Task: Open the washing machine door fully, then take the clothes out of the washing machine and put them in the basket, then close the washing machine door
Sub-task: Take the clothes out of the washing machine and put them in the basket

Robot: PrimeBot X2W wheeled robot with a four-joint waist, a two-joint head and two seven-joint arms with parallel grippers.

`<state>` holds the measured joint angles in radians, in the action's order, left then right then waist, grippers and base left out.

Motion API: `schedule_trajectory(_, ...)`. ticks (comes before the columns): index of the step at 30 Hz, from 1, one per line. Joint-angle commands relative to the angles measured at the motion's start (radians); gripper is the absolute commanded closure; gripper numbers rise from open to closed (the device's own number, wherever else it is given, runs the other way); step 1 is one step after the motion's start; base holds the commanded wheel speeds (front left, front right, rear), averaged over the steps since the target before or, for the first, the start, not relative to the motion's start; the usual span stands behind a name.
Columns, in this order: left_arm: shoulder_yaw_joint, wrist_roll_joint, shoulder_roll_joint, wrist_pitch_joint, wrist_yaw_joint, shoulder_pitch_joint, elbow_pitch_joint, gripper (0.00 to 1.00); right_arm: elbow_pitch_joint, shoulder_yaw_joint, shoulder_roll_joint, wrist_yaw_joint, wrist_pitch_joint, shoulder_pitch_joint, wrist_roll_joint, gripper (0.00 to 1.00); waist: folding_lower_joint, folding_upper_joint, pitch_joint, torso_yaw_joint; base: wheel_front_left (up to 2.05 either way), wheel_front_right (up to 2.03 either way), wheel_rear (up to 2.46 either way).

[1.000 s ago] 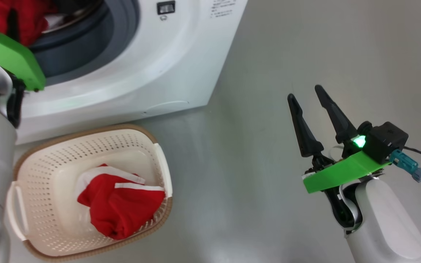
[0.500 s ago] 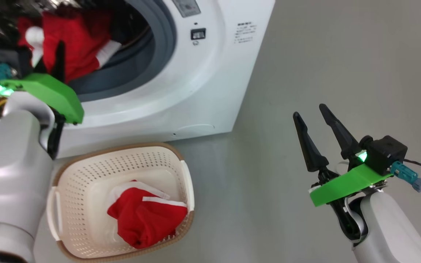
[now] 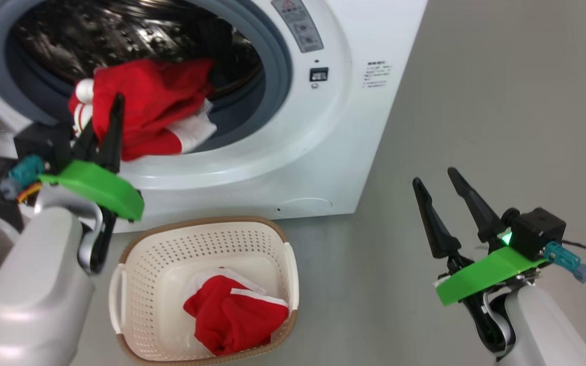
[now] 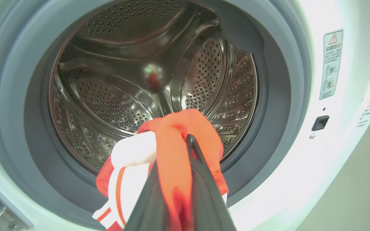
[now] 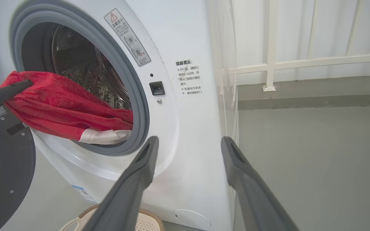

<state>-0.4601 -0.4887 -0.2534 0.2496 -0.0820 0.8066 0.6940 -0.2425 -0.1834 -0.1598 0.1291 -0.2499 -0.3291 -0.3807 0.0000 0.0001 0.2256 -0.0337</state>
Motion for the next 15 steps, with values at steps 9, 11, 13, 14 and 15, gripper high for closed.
schedule_trajectory(9, 0.038, 0.001, -0.131, -0.090, 0.125, -0.204, -0.479, 1.00, 0.011, -0.029, -0.016, 0.002, -0.012, 0.042, -0.017, 0.00, 0.0000, -0.0001, -0.074, 0.075, 0.00, 0.00, 0.00)
schedule_trajectory(11, 0.041, 0.002, -0.140, -0.102, 0.138, -0.222, -0.529, 1.00, 0.010, -0.028, -0.017, 0.002, -0.012, 0.044, -0.018, 0.00, 0.0000, -0.0001, -0.079, 0.080, 0.00, 0.00, 0.00)
schedule_trajectory(13, 0.044, 0.008, -0.157, -0.125, 0.165, -0.256, -0.626, 1.00, 0.009, -0.029, -0.017, 0.002, -0.012, 0.048, -0.019, 0.00, 0.0000, -0.0001, -0.085, 0.086, 0.00, 0.00, 0.00)
schedule_trajectory(14, 0.046, 0.010, -0.165, -0.137, 0.177, -0.272, -0.673, 1.00, 0.009, -0.031, -0.017, 0.002, -0.012, 0.049, -0.019, 0.00, 0.0000, -0.0001, -0.088, 0.088, 0.00, 0.00, 0.00)
schedule_trajectory(15, 0.046, 0.013, -0.171, -0.150, 0.190, -0.288, -0.717, 1.00, 0.008, -0.031, -0.017, 0.002, -0.012, 0.051, -0.020, 0.00, 0.0000, -0.0001, -0.091, 0.091, 0.00, 0.00, 0.00)
